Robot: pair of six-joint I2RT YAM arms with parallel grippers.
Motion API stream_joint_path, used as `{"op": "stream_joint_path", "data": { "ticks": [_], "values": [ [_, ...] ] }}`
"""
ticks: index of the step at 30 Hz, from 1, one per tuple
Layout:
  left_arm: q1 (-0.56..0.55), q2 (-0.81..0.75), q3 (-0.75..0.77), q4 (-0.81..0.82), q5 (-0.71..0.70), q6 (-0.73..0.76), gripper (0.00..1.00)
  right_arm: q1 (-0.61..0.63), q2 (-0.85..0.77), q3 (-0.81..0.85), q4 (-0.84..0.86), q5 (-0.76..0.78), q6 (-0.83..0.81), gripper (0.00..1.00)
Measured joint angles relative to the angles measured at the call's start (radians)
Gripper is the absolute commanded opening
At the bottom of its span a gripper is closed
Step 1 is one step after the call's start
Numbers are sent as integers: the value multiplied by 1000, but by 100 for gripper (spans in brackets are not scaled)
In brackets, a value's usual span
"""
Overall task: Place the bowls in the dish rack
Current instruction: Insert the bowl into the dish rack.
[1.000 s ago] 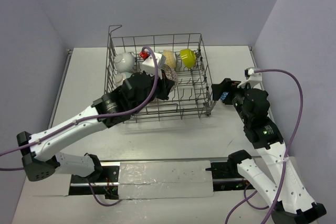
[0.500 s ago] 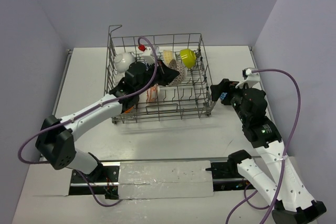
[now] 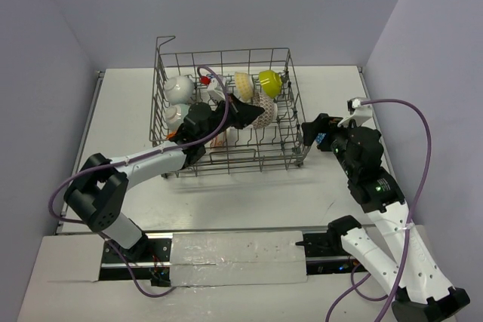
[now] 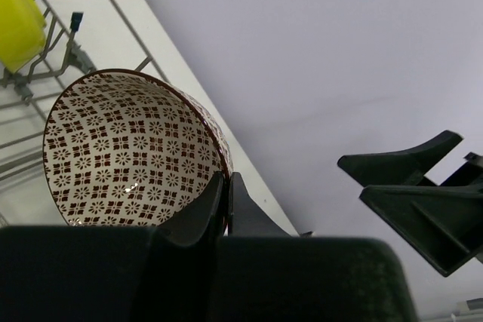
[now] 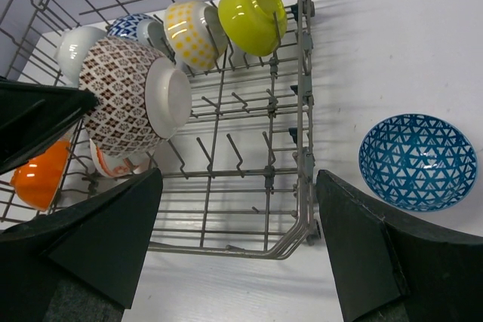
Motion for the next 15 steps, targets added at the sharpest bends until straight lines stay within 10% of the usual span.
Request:
{"op": "stream_joint_path", "data": {
  "ticks": [15],
  "values": [
    [2, 53, -77, 150, -41, -72, 0, 3, 18, 0, 0, 0, 0, 89]
  ]
}}
